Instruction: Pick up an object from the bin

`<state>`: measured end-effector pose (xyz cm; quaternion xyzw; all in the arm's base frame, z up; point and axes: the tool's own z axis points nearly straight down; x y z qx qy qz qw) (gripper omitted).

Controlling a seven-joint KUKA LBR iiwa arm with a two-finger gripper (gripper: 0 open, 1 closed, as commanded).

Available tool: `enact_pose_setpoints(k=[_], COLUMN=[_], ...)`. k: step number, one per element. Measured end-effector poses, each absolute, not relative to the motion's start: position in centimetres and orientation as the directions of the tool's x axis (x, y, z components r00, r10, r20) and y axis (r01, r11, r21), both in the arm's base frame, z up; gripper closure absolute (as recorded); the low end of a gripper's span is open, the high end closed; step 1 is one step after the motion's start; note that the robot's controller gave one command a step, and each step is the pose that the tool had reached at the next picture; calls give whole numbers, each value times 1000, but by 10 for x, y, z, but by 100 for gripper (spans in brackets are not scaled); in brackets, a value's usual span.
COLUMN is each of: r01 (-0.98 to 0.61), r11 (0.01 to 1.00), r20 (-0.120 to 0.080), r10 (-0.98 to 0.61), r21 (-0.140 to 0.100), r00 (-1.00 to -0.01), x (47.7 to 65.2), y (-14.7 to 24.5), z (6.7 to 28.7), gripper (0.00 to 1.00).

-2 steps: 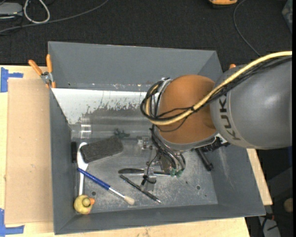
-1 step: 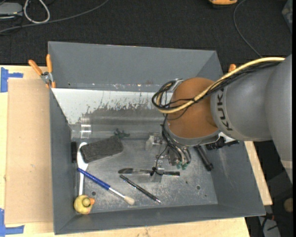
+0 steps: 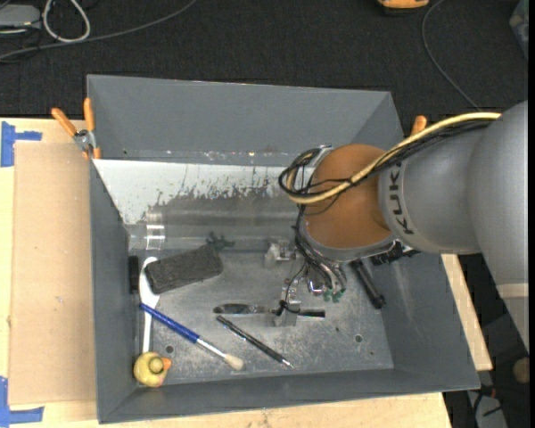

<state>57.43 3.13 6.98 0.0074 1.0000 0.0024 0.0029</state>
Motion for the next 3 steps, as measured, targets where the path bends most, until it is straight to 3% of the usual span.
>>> enact_pose_setpoints(k=[1,2,3], r01=[157,43,134], r11=[988,999,991], r20=[0,-5,-1], r10=[157,43,134], r21=[2,5,4], r00=[-988,-999,-991], x=[563,573,562], y=[30,31,31], z=[70,69,70], gripper=[0,0,100])
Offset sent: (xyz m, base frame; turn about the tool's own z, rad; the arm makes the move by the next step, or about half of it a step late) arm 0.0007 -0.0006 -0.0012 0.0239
